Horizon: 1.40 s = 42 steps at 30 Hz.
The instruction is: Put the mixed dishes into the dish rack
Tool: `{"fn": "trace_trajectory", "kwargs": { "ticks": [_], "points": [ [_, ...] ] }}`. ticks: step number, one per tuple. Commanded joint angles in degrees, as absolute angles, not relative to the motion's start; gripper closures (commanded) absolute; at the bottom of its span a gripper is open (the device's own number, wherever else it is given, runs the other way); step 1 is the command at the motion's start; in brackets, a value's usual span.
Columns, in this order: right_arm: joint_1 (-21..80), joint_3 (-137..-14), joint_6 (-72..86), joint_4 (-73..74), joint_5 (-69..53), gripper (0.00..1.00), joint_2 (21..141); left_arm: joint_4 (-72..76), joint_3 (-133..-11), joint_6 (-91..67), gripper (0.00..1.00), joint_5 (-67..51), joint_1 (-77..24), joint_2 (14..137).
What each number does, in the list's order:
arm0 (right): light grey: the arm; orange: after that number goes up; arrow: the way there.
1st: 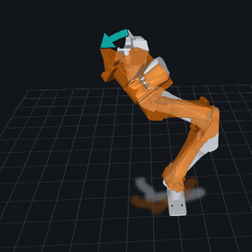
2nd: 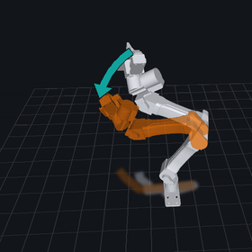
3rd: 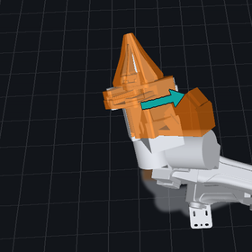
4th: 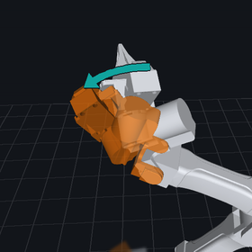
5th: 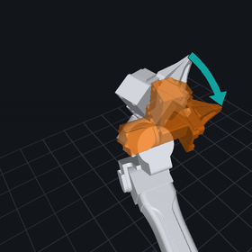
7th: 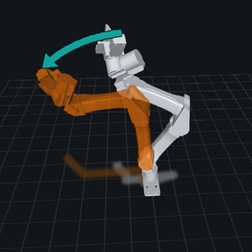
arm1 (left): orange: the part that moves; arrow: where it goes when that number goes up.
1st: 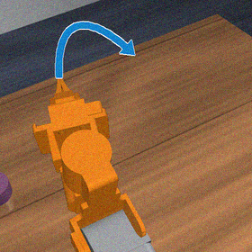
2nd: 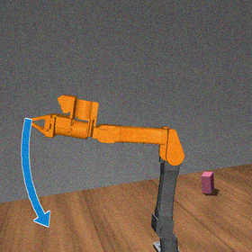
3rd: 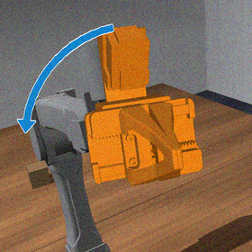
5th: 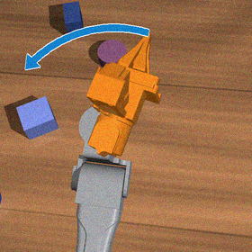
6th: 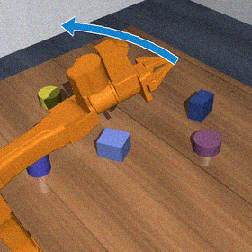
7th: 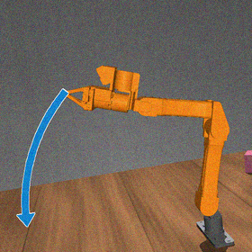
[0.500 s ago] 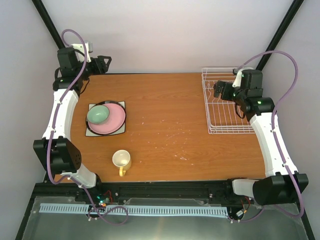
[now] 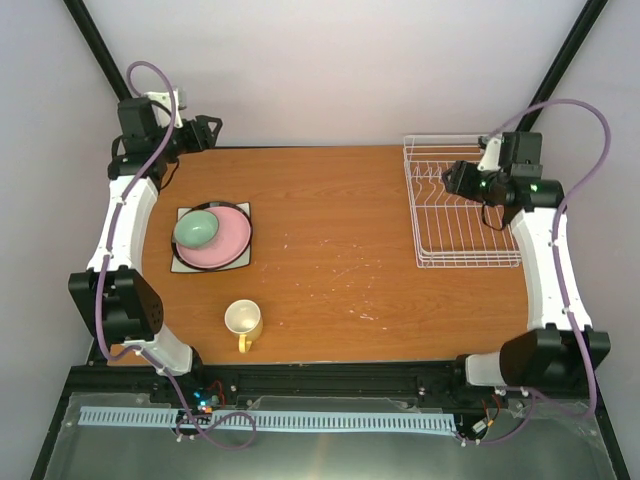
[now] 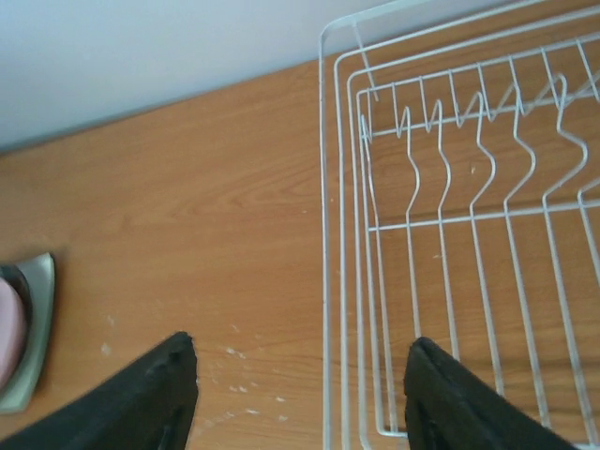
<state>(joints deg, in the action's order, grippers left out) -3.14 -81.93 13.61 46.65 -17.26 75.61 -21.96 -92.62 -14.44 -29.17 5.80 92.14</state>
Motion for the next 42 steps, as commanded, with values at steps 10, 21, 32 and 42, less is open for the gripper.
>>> {"fn": "trace_trajectory", "kwargs": {
  "ticks": [10, 21, 32, 42],
  "points": [
    [-0.3, -91.0, 10.2, 66.0, -18.8, 0.49, 88.9, -23.7, -88.7, -12.9, 0.30, -27.3, 6.5, 90.6],
    [5.6, -96.7, 8.4, 67.2, -3.6, 0.52, 99.4, -26.9, -88.0, -11.5, 0.30, -24.7, 7.5, 91.8],
    [8.2, -101.5, 8.0, 67.6, -1.8, 0.51, 107.1, -26.8, -86.5, -10.6, 0.30, -24.6, 10.4, 91.1],
    [10.2, -98.3, 8.8, 67.2, -3.1, 0.51, 107.5, -27.6, -85.2, -9.3, 0.30, -25.5, 11.6, 90.7]
  ]
}}
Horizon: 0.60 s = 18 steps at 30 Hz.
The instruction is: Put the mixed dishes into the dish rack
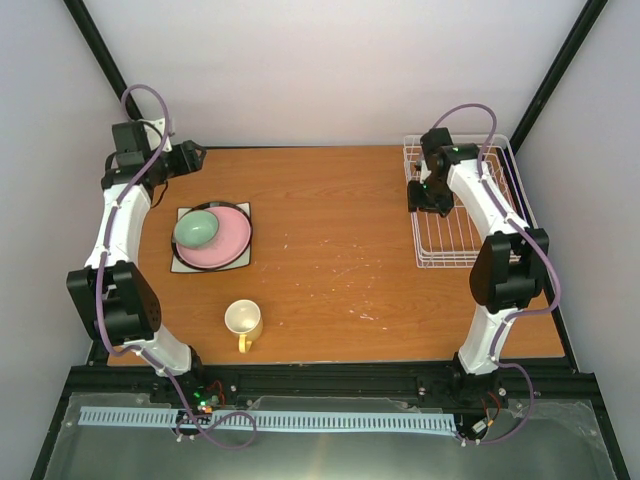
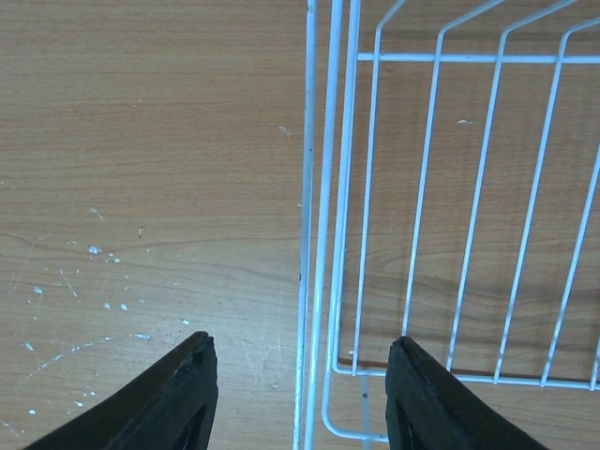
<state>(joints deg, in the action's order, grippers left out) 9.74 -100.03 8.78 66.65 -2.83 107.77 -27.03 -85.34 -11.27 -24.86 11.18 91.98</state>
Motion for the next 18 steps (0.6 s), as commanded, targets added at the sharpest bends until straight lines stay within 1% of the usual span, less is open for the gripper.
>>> {"fn": "trace_trajectory", "kwargs": {
  "ticks": [1, 9, 13, 18],
  "points": [
    [10.3, -97.6, 8.8, 66.8, -3.0, 0.51, 107.4, -27.7, -85.1, -9.0, 0.30, -25.6, 11.7, 90.7],
    [10.6, -91.6, 8.1, 63.9, 0.5, 0.53, 107.3, -28.4, -84.4, -7.2, 0.30, -24.9, 11.8, 89.8],
    [11.2, -92.7, 8.0, 63.3, -0.8, 0.61, 108.9, -28.3, -84.2, -7.3, 0.30, -24.7, 11.8, 89.7],
    [12.7, -95.5, 7.0, 63.9, -2.1, 0.79, 111.4, -28.1, -84.2, -7.4, 0.30, -24.8, 11.8, 89.9]
  ]
}}
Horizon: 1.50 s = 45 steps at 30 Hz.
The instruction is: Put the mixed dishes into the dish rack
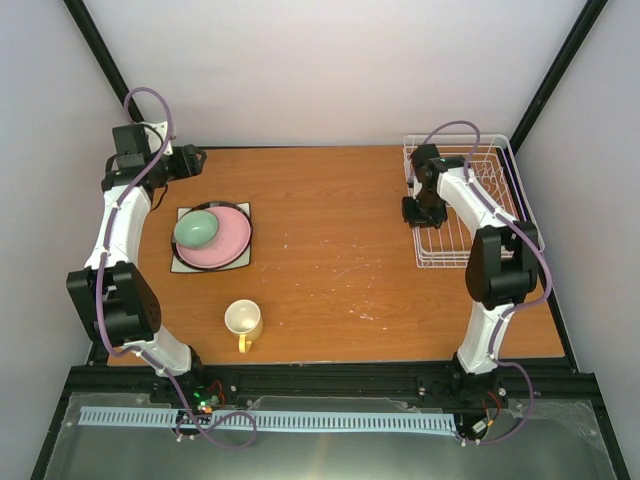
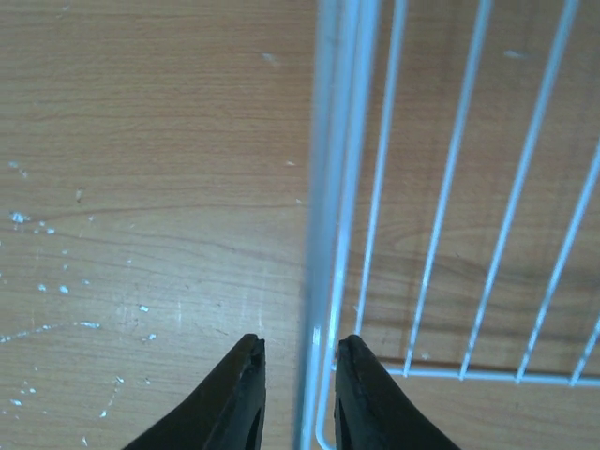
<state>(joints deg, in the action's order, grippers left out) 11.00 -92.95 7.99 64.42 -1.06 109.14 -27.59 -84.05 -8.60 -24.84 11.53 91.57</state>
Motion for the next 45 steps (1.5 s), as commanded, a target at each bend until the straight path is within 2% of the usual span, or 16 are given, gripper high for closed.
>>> {"fn": "trace_trajectory", "kwargs": {
  "ticks": [1, 4, 5, 18, 27, 36, 45],
  "points": [
    [13.1, -95.8, 6.9, 63.8, -2.4, 0.82, 111.8, -28.1, -84.2, -7.5, 0.30, -24.8, 11.8, 89.8],
    [13.5, -96.1, 6.9, 63.9, -3.3, 0.96, 112.5, -28.2, -84.0, -7.3, 0.30, -24.8, 11.8, 89.7],
    [14.2, -96.2, 6.9, 64.2, -3.4, 0.97, 112.6, -28.3, -83.8, -7.2, 0.30, -24.7, 11.8, 89.5],
    [24.3, -99.1, 13.9, 67.3, -12.0, 0.97, 111.6, -28.5, -81.3, -8.0, 0.30, -25.6, 11.8, 86.7],
    [30.1, -101.6, 20.7, 70.5, -18.0, 0.97, 113.2, -27.7, -75.7, -7.6, 0.30, -26.2, 11.8, 80.5],
    [33.1, -99.2, 28.0, 66.8, -16.0, 0.97, 115.0, -27.4, -69.3, -7.2, 0.30, -25.8, 11.8, 73.1],
    [33.5, -114.6, 33.3, 66.8, -13.2, 0.97, 124.9, -28.0, -67.8, -6.9, 0.30, -23.8, 11.8, 69.4]
  ]
}}
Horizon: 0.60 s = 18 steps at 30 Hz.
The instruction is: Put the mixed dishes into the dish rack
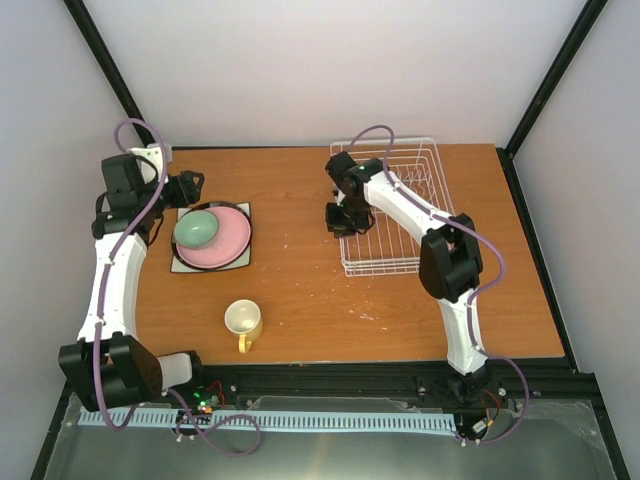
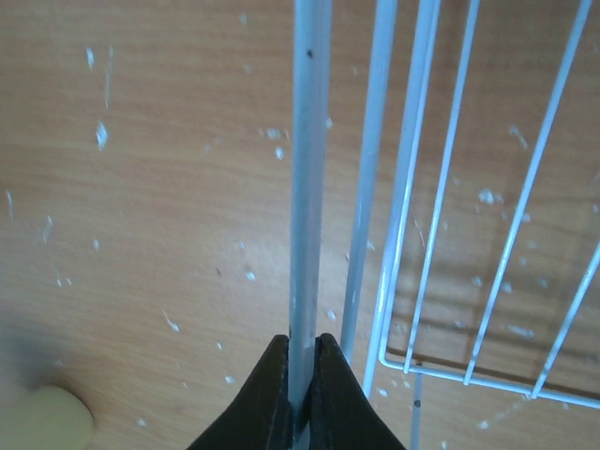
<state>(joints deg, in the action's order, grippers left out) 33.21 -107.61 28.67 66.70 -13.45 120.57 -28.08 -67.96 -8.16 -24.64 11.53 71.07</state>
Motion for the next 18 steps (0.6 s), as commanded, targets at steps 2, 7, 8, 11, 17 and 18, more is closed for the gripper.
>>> {"fn": "trace_trajectory", "kwargs": {
  "ticks": [2, 7, 8, 11, 17, 18],
  "points": [
    [33.5, -118.2, 34.1, 67.4, -13.2, 0.97, 127.3, -28.0, -67.3, -6.7, 0.30, -23.4, 11.8, 69.0],
    [34.4, -123.6, 34.8, 69.5, -13.4, 0.97, 130.6, -28.7, -66.1, -5.8, 0.30, -21.2, 11.8, 67.9],
    [34.6, -123.5, 35.2, 69.4, -13.7, 0.97, 130.7, -28.7, -65.7, -5.8, 0.30, -21.0, 11.8, 67.7],
    [35.2, -123.6, 35.5, 68.8, -14.1, 0.97, 131.1, -28.7, -64.7, -5.7, 0.30, -21.0, 11.8, 67.6],
    [36.0, -122.3, 35.0, 69.2, -14.1, 0.89, 130.3, -29.3, -63.9, -5.4, 0.29, -19.7, 11.8, 66.8],
    [36.0, -121.8, 35.0, 68.9, -14.0, 0.84, 130.0, -29.3, -63.8, -5.3, 0.29, -19.6, 11.8, 66.6]
  ]
}}
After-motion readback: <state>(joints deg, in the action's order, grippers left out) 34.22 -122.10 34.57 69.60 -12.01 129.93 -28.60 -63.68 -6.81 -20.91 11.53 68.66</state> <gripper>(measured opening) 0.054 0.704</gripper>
